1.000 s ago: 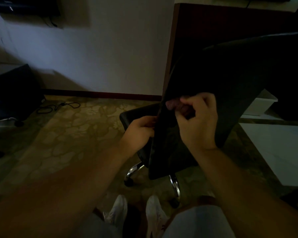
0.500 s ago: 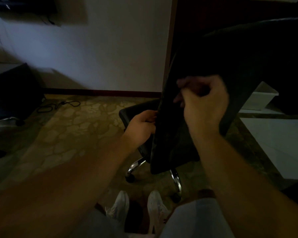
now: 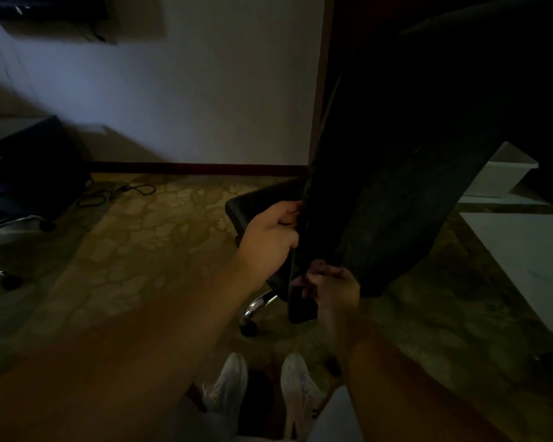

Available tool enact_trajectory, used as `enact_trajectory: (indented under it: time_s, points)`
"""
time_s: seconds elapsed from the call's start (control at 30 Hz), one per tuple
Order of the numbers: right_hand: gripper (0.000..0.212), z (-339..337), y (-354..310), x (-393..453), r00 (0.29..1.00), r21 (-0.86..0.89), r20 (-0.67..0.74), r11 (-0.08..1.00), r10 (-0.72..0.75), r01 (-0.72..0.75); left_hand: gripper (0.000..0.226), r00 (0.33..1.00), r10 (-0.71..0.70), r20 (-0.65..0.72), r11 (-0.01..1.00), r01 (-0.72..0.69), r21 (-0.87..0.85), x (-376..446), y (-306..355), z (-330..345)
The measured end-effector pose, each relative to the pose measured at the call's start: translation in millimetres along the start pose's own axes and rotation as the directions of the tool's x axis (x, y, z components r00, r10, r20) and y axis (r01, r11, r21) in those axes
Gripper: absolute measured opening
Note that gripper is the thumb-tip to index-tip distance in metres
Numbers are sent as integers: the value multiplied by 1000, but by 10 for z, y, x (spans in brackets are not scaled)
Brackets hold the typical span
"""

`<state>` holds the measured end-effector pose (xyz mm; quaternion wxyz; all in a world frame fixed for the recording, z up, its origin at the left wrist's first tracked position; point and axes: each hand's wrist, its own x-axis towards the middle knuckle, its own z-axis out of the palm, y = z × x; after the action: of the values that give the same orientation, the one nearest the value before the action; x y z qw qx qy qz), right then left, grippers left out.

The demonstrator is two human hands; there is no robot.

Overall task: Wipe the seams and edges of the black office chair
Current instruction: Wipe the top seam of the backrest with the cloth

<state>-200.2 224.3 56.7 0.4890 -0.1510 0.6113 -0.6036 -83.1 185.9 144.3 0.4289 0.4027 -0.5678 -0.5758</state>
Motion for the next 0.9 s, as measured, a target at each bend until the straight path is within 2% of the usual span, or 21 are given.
enact_trajectory:
  time_s: [0.07, 0.2, 0.27, 0.3, 0.37, 0.5, 0.57, 0.63, 0.73, 0.8, 0.83, 0.9]
  points:
    - [24, 25, 7, 2, 1000, 50, -13, 998, 28, -27, 60, 1000, 3, 6, 1000, -3, -6, -6, 9, 13]
    - [24, 95, -261, -309, 988, 110, -29, 982, -149, 151, 51, 1000, 18, 6, 1000, -18, -17, 9, 74, 65]
    - [15, 58, -380, -452, 963, 62, -86, 964, -254, 259, 48, 1000, 8, 29, 1000, -7, -18, 16, 92, 137]
    - [16, 12, -416, -477, 941, -23, -129, 950, -313, 312, 50, 998, -5, 56, 1000, 6, -20, 15, 95, 188]
    - [18, -123, -489, -518, 884, -169, -173, 897, -434, 407, 53, 991, -16, 133, 999, 20, -32, 12, 81, 333]
    - [28, -419, -786, -526, 780, -365, -141, 765, -609, 531, 47, 969, -14, 248, 1000, 18, -11, 74, 118, 688]
    - [28, -551, -1019, -463, 687, -424, -162, 678, -708, 600, 40, 961, -22, 274, 1000, 27, -13, 130, 125, 888]
    - [24, -657, -1297, -396, 588, -390, -199, 614, -784, 686, 32, 959, -37, 280, 999, 45, -21, 176, 97, 1067]
    - [19, -792, -1715, -292, 462, -258, -216, 507, -860, 823, 39, 966, -62, 249, 998, 59, 20, 290, -12, 1213]
    - [22, -910, -1825, -129, 400, -281, -238, 457, -885, 844, 37, 971, -81, 227, 994, 62, 90, 374, -112, 1227]
    - [24, -979, -1790, -6, 396, -316, -253, 462, -883, 828, 38, 972, -94, 217, 989, 66, 130, 414, -173, 1224]
    - [26, -1134, -1542, 260, 473, -347, -294, 554, -831, 757, 41, 969, -124, 212, 972, 76, 222, 467, -308, 1217]
